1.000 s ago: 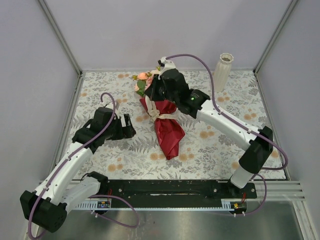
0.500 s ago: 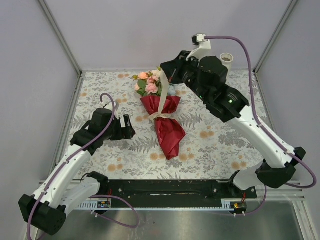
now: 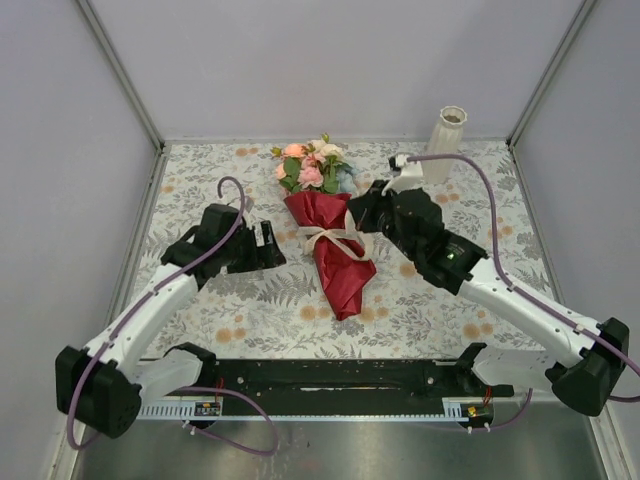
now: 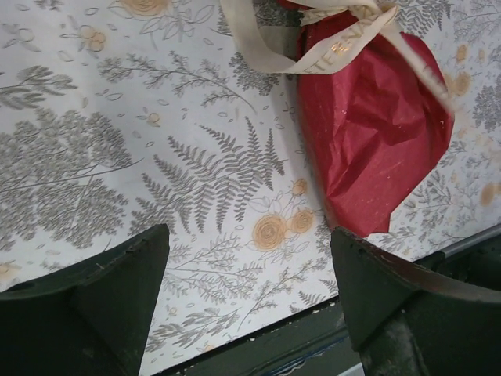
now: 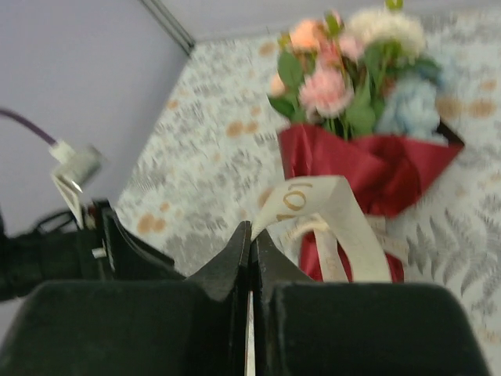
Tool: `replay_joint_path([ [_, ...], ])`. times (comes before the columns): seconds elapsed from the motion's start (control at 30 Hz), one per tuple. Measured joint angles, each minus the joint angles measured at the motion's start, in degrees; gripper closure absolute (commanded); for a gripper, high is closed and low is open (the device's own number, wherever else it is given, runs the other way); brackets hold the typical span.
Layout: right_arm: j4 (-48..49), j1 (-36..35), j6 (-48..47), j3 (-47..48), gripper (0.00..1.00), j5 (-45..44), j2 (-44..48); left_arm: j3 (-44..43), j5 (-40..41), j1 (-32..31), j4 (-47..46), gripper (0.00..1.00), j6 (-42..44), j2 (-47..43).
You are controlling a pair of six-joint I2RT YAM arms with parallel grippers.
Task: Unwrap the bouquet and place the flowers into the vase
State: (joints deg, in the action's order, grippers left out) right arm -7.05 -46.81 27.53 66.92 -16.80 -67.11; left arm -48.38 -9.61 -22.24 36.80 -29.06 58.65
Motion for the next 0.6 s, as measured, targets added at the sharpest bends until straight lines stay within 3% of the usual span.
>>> replay_joint_path([
  [0.2,2.71,0.04,5.20,-15.89,1.00,3.26,2.54,-4.98,-4.46,0.00,-5.66,0.20,-1.53,13.81],
  [0.43,5.14,0.07,5.79,-19.32,1.00,4.46,11.76,-14.32,-7.74,0.00,-11.78,0.19,-1.57,27.71],
  [0.6,6.71,0.07,5.79,-21.22,1.00,4.87,14.12,-15.02,-9.81,-0.33,-15.76,0.18,-1.62,33.09],
])
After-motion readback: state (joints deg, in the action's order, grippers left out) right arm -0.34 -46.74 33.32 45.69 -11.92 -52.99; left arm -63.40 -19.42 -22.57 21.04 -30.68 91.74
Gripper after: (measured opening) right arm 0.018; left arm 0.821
